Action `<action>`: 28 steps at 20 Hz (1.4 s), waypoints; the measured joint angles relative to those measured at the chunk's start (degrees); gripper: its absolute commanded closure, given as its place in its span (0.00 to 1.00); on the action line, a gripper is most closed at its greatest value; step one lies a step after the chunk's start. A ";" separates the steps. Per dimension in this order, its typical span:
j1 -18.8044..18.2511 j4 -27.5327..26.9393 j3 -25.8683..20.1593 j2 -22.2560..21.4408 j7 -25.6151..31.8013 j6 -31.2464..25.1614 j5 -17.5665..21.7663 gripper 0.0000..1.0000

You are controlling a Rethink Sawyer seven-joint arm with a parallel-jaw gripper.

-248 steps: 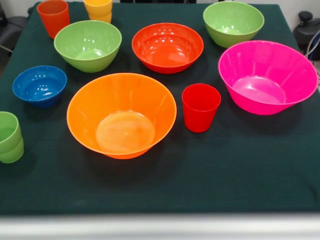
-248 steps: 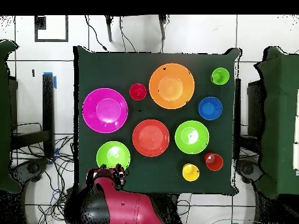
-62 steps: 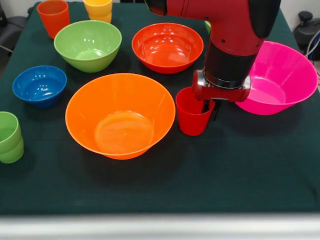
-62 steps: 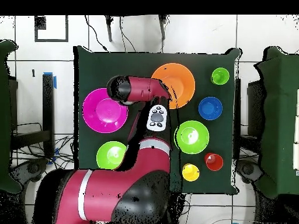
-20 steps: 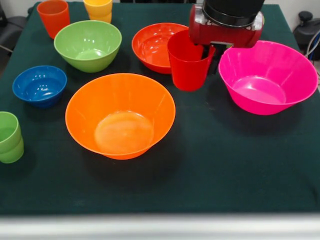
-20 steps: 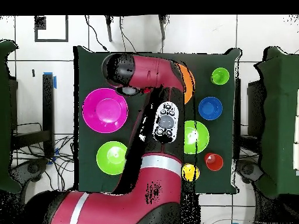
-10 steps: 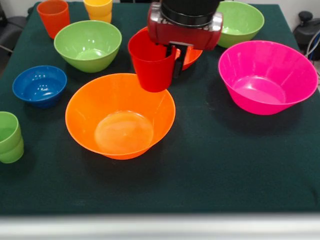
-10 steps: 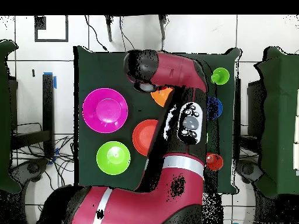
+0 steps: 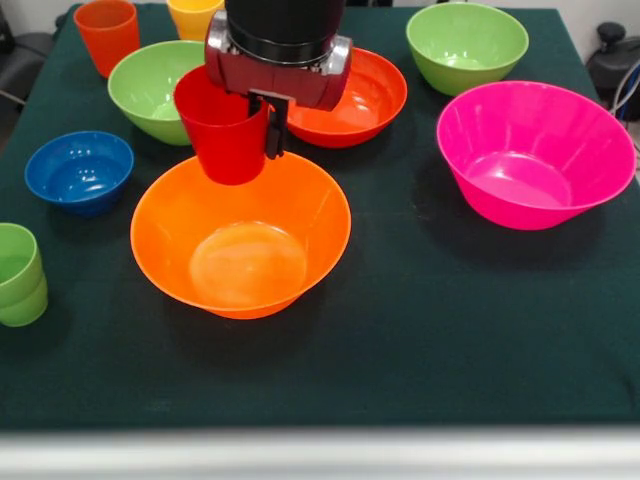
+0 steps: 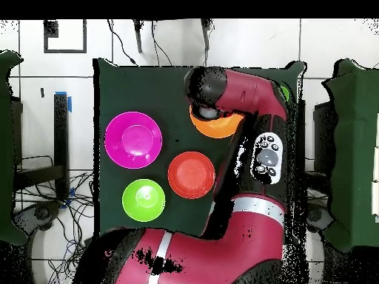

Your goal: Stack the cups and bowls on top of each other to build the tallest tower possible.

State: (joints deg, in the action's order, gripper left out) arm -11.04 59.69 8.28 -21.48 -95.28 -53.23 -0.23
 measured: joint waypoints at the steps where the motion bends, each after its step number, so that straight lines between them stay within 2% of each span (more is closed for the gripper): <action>1: -0.19 0.00 -0.21 0.12 0.00 0.00 0.33 1.00; 19: -1.25 -0.02 -5.96 3.70 0.00 3.15 4.15 1.00; 28: -1.35 -0.02 -6.62 4.04 0.00 3.15 7.35 1.00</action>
State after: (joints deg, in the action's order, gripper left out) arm -12.39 59.67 1.66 -17.44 -95.28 -50.08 7.12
